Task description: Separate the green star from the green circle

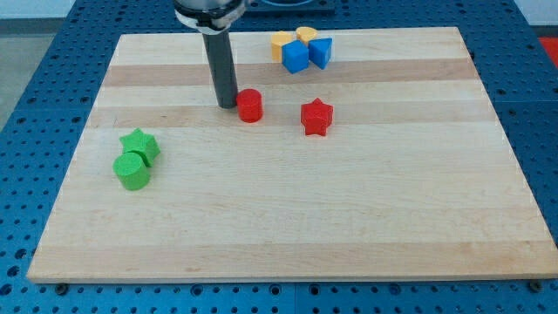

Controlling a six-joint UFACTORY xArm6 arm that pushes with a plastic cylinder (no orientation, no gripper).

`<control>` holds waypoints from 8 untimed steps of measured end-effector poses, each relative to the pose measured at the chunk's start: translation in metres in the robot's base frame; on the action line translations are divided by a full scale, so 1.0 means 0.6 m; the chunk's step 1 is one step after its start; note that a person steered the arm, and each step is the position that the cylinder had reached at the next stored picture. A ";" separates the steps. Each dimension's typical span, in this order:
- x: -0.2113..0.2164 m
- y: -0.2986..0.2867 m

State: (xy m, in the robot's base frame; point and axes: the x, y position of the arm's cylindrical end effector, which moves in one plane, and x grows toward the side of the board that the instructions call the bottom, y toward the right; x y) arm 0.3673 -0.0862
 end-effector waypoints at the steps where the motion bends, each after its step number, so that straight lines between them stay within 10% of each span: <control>1: 0.025 0.017; 5: 0.039 -0.364; 8: 0.166 -0.178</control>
State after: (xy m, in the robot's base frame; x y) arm 0.4668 -0.1931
